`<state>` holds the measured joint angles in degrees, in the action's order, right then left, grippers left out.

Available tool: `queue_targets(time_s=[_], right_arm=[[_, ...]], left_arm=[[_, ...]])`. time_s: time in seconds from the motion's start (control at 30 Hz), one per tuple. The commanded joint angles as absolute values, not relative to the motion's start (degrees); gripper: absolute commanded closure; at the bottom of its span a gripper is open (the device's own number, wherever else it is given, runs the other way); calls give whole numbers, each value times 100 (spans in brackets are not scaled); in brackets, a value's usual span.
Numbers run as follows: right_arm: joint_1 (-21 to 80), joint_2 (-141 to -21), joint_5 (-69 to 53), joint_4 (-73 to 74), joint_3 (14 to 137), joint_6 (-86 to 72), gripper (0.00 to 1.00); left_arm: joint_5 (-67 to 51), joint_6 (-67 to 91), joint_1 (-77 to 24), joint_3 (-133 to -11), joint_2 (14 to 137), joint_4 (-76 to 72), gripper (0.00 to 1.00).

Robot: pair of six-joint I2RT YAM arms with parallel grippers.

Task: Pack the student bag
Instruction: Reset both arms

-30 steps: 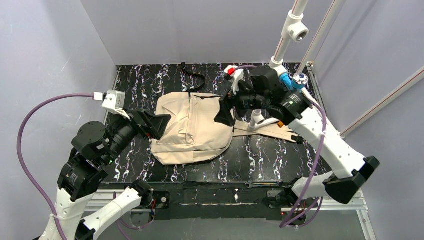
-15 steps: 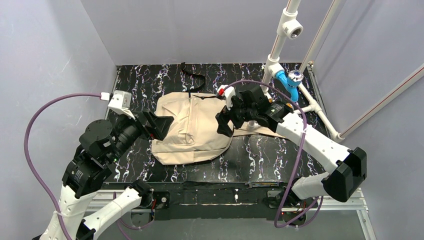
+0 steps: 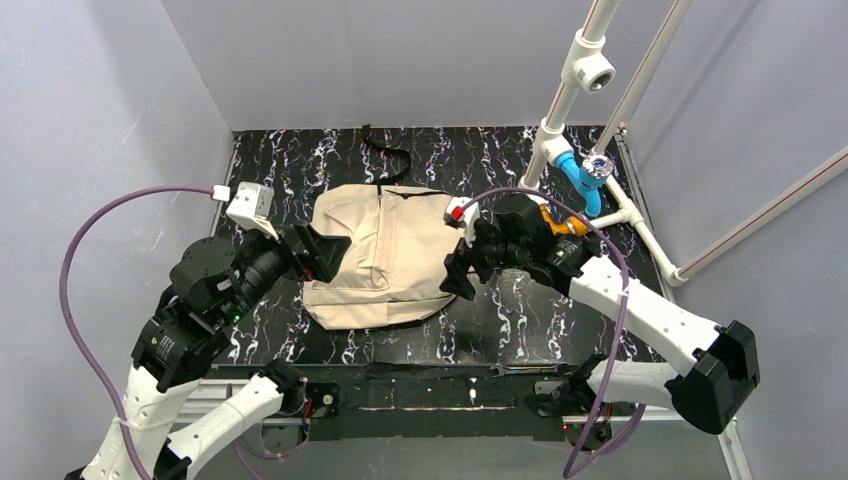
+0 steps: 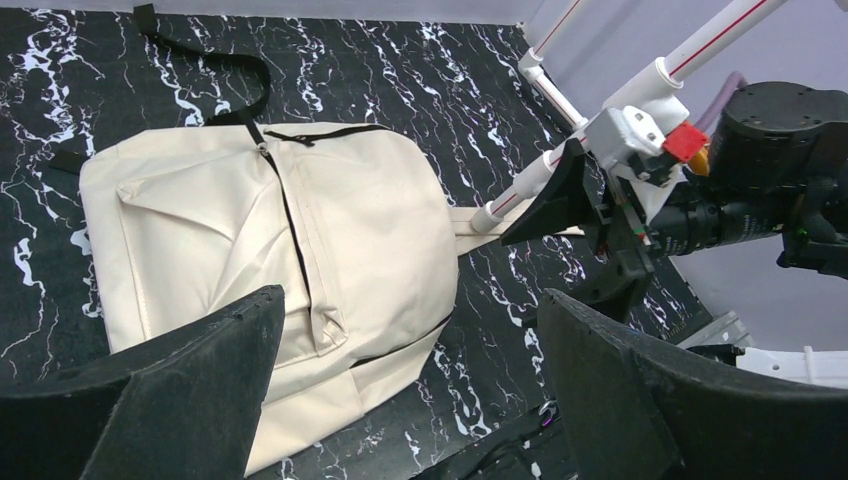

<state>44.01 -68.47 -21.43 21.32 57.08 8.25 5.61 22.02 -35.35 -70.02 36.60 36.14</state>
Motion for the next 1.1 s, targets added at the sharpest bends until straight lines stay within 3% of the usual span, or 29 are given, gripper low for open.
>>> queue_targets(time_s=[0.0, 0.17, 0.5, 1.07], right_arm=[[4420, -6440, -2282, 1392, 5619, 453, 2], [4416, -6411, -1546, 1845, 5854, 197, 2], [4416, -6155, -1486, 2014, 5973, -114, 2], [4421, -5458, -732, 1181, 5876, -454, 2]], left_arm=[[626, 2092, -3507, -7004, 3648, 3577, 3], [709, 2007, -3508, -6993, 3620, 3586, 3], [646, 2075, -3507, -7060, 3654, 3590, 3], [1723, 1370, -3507, -7322, 3016, 3356, 2]])
